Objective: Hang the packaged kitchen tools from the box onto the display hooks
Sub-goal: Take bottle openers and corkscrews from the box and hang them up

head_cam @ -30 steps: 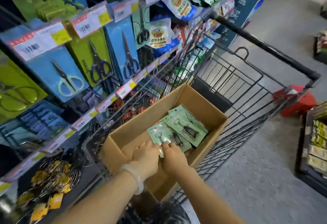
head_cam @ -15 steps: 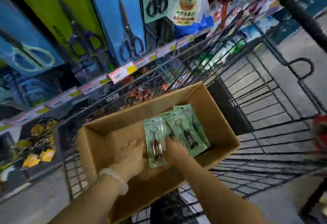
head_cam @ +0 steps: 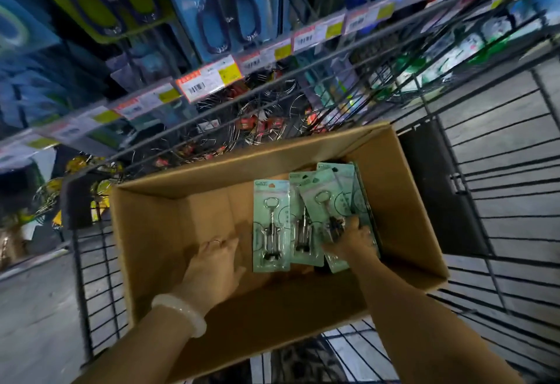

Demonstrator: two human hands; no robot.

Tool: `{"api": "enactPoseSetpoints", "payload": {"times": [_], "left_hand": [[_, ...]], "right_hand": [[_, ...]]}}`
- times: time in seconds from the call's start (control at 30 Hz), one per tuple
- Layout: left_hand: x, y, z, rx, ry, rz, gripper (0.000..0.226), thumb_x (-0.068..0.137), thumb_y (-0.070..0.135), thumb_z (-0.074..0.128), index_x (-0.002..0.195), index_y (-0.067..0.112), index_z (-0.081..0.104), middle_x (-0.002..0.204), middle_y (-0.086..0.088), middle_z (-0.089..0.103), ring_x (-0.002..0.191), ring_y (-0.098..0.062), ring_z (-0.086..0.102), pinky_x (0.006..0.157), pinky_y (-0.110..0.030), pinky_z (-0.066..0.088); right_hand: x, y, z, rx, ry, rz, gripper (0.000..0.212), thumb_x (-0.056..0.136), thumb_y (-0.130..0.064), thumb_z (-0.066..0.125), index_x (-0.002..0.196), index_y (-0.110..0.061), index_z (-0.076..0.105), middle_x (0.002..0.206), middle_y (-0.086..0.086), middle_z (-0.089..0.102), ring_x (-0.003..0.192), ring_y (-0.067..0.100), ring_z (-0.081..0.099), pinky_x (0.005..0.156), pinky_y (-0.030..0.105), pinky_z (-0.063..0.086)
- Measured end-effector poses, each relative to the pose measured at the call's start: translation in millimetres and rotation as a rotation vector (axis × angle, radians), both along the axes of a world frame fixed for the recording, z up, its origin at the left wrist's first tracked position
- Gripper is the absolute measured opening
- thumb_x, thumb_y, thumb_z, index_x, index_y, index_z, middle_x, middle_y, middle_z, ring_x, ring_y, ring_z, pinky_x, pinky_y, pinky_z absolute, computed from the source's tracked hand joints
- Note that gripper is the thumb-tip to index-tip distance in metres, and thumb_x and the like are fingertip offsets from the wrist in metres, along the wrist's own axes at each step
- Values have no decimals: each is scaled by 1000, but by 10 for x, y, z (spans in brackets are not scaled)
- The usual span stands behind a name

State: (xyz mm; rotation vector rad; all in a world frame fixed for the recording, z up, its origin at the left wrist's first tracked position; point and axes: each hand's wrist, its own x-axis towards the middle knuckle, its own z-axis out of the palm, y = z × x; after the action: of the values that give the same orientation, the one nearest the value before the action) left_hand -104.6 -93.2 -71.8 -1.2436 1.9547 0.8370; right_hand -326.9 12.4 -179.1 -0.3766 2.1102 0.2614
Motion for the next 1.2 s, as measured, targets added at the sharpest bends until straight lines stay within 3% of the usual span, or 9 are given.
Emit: {"api": "enactPoseSetpoints", "payload": {"times": [0.13,0.4,0.5,0.57,0.67,0.8,0.9,1.07,1.2], "left_hand": [[-13,6,-121,32,0,72,63,93,33,57,148,22,28,145,-3,38,135,-22,33,111,-36,34],[-125,92,-117,85,64,154,58,92,32,57,144,22,34,141,-3,41,132,-20,39,109,-33,32],[-149,111,-111,141,58,232,56,92,35,58,142,23,36,142,-4,43,121,-21,50,101,-36,44],[-153,126,-129,209,70,364,58,92,38,57,143,23,35,142,-4,44,111,-20,57,92,-35,51],[-186,183,-144,328,149,625,55,93,40,55,141,17,40,130,-3,54,107,-17,57,96,-35,48],[-124,235,-200,315,203,956,77,88,50,58,148,13,27,149,-9,37,133,-28,41,110,-40,36],[14,222,-228,233,235,1067,81,86,41,66,149,11,24,152,-11,32,137,-30,35,113,-43,32],[301,143,-344,196,227,1089,70,60,9,87,118,9,48,107,-4,64,103,-25,63,91,-40,52],[442,104,-448,211,196,1195,86,47,26,92,121,15,51,109,-5,67,97,-25,66,84,-45,56]], "right_hand": [[13,20,-146,21,34,41,114,77,-68,58,149,-10,-9,155,22,6,142,41,12,114,51,18],[-100,-42,-71,-6,43,20,96,73,-39,77,141,-5,19,143,20,24,132,36,28,106,45,38],[-13,-91,78,-21,-58,-125,91,74,-33,79,140,-4,23,142,21,27,132,36,33,108,42,37],[183,-129,192,-53,-209,-265,79,65,-27,84,127,-7,39,132,17,44,118,32,51,102,42,45],[570,-142,162,-117,-287,-323,104,38,-41,90,126,-10,43,125,11,54,111,30,57,95,44,51],[1078,-251,468,-170,-376,-223,106,68,-34,82,145,-7,15,146,13,23,136,31,28,111,32,29],[1289,-270,519,-197,-529,-167,118,69,-34,82,149,-7,1,156,13,8,142,32,16,115,33,24],[1295,-211,580,-262,-708,-24,101,62,-25,86,144,-15,28,143,6,39,132,24,37,110,36,35],[1055,-335,430,-276,-678,22,75,75,-12,75,140,-20,38,138,7,46,117,22,53,98,33,48]]}}
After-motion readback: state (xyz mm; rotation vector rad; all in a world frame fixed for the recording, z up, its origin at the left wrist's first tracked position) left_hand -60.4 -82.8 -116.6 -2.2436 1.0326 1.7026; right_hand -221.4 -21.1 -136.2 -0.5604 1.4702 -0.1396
